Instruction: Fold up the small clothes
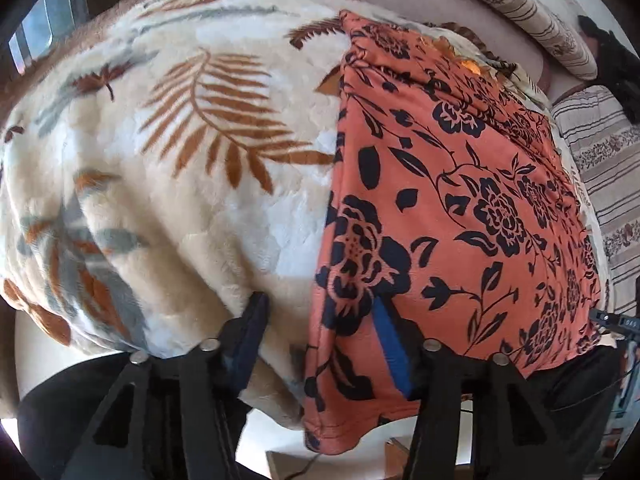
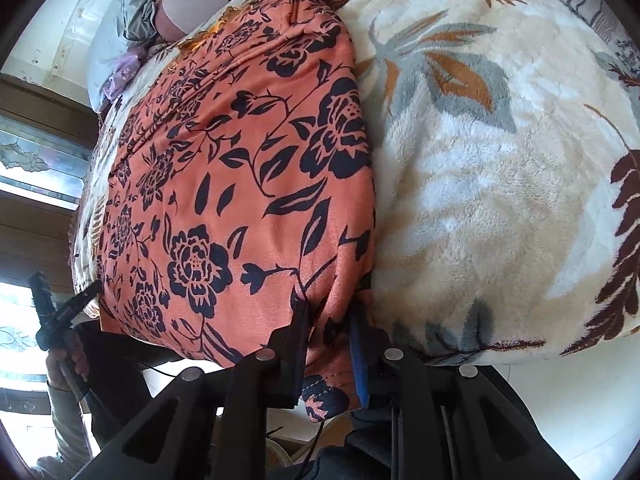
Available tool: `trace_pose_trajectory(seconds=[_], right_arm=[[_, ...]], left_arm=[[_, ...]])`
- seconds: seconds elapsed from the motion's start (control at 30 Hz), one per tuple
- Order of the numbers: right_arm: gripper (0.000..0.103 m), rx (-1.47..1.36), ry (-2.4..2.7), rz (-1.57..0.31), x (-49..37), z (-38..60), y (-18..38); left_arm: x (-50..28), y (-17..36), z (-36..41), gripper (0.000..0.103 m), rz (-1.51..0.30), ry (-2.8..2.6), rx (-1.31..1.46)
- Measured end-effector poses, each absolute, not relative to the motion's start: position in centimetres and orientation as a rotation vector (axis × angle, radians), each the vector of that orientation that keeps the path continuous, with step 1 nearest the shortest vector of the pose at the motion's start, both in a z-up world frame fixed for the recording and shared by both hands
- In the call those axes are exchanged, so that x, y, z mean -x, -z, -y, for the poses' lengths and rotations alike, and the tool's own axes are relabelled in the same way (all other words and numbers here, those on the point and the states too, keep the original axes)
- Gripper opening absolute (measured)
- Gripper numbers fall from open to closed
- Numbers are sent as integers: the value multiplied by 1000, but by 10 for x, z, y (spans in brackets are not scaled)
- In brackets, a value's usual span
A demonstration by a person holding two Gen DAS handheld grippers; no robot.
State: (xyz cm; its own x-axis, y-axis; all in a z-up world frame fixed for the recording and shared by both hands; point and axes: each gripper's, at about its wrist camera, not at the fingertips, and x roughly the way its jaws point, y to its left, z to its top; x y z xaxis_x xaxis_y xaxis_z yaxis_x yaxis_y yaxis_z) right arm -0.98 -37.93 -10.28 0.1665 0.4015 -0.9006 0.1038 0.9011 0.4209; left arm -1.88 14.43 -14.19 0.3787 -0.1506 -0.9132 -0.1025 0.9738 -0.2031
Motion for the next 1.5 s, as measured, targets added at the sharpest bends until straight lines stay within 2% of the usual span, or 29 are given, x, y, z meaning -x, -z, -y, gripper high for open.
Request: trace_pose_trajectory(seconds=[0.07,0.23,0.4,0.63,0.73,0.77,0.8,0.83,0.87,1.0,1.13,1.37,1.43,1.47,1.5], right_arm=[[22,-449,-227,-1395,11,382,104],[22,-437,-232,-1404,8,378,104],[22,-444,-239,-1404,8,379,105],[24,-471,-235,-1413,7,381,107],[26,-488,-236,-1416,7,382,108],[26,-484,-236,-1415,7,382,107],[26,-475,-236,-1414,7,381,107],[27,-462,-240,-1411,8,379,105],[28,-455,-248,-1403,8,377,103],[19,-569,-280,-1314,13,386,88],[19,-717,-312,-1190,15,403,67],[22,-648,-212,-1338,9,395,98],[31,-636,-207,-1315,8,397,93],[52,-630,-204,-1295,9,398,89],[85,-629,-208,-1274,9,398,85]], left_arm=[[24,141,-143,32,-1205,38,229],[29,141,-143,11,-1208,64,264],[31,142,-127,13,-1205,63,182],[22,149,-141,31,-1252,81,289],[24,149,-136,32,-1252,88,254],[24,148,-134,30,-1252,91,244],[26,147,-132,24,-1250,96,240],[26,146,-132,10,-1244,93,243],[26,145,-134,9,-1238,99,268],[31,130,-154,7,-1186,145,398],[31,104,-155,6,-1108,168,420],[22,126,-133,6,-1179,136,302],[24,129,-137,6,-1189,131,305],[23,131,-138,6,-1191,129,305],[25,130,-141,6,-1190,127,307]])
